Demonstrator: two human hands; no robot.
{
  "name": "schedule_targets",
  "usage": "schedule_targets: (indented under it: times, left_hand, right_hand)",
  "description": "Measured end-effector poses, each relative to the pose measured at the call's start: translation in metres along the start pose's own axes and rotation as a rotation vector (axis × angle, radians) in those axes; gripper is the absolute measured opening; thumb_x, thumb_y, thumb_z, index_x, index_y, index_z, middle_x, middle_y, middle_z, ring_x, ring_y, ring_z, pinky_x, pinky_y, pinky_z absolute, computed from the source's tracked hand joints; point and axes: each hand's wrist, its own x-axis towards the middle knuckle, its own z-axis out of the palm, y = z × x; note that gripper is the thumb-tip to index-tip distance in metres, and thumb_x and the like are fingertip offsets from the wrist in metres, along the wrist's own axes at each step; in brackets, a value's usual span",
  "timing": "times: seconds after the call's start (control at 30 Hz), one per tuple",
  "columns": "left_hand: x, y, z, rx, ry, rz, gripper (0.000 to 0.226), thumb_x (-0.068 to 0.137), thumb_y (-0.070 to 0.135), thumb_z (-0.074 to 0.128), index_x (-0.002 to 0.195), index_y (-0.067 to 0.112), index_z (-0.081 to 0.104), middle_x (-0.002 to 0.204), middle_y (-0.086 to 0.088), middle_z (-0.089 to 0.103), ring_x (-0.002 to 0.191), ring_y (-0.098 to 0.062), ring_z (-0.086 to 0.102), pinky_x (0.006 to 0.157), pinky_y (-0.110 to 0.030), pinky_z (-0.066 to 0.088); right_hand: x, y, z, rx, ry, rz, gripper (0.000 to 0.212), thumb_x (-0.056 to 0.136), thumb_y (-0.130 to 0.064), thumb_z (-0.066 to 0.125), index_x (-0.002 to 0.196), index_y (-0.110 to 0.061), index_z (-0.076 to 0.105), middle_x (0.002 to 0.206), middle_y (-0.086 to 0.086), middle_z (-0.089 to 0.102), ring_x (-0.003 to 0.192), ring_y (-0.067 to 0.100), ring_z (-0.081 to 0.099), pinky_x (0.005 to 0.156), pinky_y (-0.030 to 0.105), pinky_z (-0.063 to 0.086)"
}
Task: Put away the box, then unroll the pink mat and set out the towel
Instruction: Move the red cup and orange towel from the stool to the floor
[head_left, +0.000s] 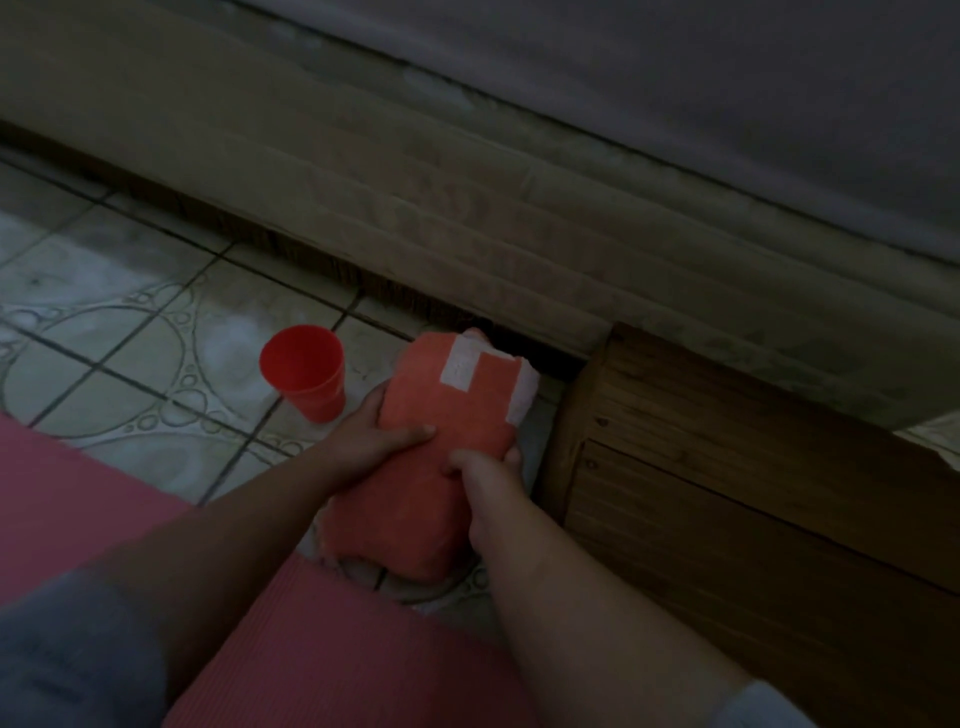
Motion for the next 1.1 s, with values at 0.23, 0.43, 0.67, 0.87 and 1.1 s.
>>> schedule_targets:
  times: [0.23,0.43,0.67,0.87,1.1]
  left_hand:
    - [-0.002,-0.003,-0.004,0.033,0.011,0.016,0.091,0.066,0.043,0.078,0.141,0.030,0.031,0.124,0.004,0.053,0.092,0.002,0.054,0.071,-0.015,0.042]
    - [-0.022,0.005,-0.002,0.365,0.112,0.114,0.088,0.078,0.044,0.068,0.146,0.013,0.022,0.147,-0.010,0.038,0.125,-0.014,0.041,0.101,-0.028,0.035]
    - [-0.090,-0.031,0.001,0.770,0.010,0.355,0.122,0.051,0.086,0.053,0.146,0.034,-0.002,0.158,-0.001,0.000,0.143,-0.014,0.006,0.115,-0.031,0.013]
    - [-0.090,-0.037,0.001,1.018,0.019,0.486,0.114,0.048,0.054,0.077,0.143,0.030,0.018,0.153,-0.019,0.020,0.138,-0.042,0.026,0.104,-0.057,0.036]
    - [-0.080,-0.033,-0.001,1.079,-0.004,0.513,0.115,0.037,0.037,0.087,0.140,0.015,0.041,0.148,-0.026,0.030,0.134,-0.044,0.030,0.103,-0.057,0.026]
  right_hand:
    - [0.001,0.000,0.000,-0.002,-0.011,0.031,0.096,0.057,-0.005,0.064,0.143,-0.030,0.029,0.136,0.008,0.049,0.110,0.031,0.056,0.095,0.046,0.049]
    - [0.002,-0.028,-0.004,-0.208,0.213,-0.132,0.084,0.069,-0.017,0.065,0.145,-0.025,0.028,0.142,0.014,0.041,0.126,0.036,0.044,0.104,0.048,0.040]
    - [0.017,-0.081,0.004,-1.020,0.069,-0.815,0.060,0.080,-0.035,0.060,0.136,-0.024,0.041,0.142,0.007,0.037,0.131,0.028,0.032,0.105,0.041,0.027]
    - [0.047,-0.101,0.026,-1.528,-0.045,-0.844,0.071,0.079,-0.054,0.053,0.137,-0.016,0.040,0.142,0.012,0.041,0.130,0.033,0.037,0.104,0.046,0.029]
    - [0.053,-0.104,0.036,-1.328,-0.077,-0.705,0.061,0.071,-0.045,0.068,0.126,-0.022,0.052,0.133,0.008,0.051,0.123,0.034,0.046,0.101,0.049,0.040]
